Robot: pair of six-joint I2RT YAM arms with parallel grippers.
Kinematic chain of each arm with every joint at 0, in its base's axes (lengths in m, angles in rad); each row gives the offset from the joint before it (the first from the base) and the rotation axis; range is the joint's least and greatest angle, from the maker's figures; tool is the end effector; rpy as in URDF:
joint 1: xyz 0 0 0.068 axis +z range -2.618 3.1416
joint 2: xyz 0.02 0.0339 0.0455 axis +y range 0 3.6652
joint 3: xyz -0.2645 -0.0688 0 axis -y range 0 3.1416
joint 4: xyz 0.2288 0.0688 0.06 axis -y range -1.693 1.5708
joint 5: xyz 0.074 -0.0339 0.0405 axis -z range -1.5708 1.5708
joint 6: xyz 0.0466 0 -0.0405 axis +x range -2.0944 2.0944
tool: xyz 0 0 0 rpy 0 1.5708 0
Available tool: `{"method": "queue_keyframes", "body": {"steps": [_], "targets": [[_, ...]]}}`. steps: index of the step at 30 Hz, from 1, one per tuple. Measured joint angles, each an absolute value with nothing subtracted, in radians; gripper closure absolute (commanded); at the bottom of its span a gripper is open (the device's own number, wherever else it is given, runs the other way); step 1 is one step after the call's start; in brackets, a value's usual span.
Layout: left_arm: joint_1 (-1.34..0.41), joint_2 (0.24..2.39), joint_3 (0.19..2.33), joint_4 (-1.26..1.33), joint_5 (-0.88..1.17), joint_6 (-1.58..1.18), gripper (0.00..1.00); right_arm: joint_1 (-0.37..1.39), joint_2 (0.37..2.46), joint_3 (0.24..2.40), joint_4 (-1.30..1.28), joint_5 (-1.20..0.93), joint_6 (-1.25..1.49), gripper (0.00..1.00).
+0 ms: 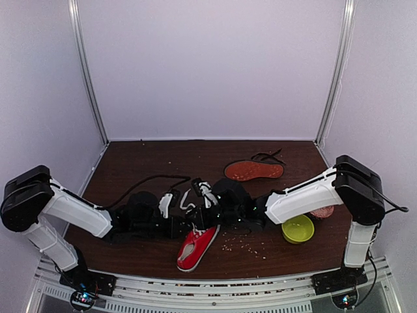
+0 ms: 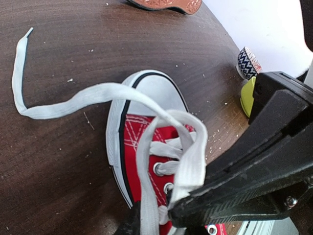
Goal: Tie the shoes
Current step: Pass from the right arm to the left
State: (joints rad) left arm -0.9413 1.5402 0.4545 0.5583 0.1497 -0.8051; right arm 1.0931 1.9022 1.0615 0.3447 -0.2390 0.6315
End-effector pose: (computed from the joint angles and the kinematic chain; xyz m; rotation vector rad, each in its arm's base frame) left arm 0.1565 -0.2267 0.1430 0.2588 2.3182 -1.1389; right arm 0.1779 0.3676 0.1764 -0.6919 2.2193 1.2303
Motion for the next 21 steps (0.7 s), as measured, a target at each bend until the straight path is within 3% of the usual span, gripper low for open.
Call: {"method": "queue_keyframes", "body": {"steps": [9,17,21], "targets": [[-0.936,1.559,0.46,0.577,0.149,-0.795,1.0,1.091,1.9,1.056,0.345,-0.235,0.632,1.0],[-0.935,1.557,0.462,0.582,0.149,-0.793,1.0,1.09,1.883,1.038,0.347,-0.23,0.632,1.0],[-0.935,1.529,0.462,0.541,0.146,-0.79,1.0,1.089,1.866,1.031,0.328,-0.224,0.627,0.8]]}}
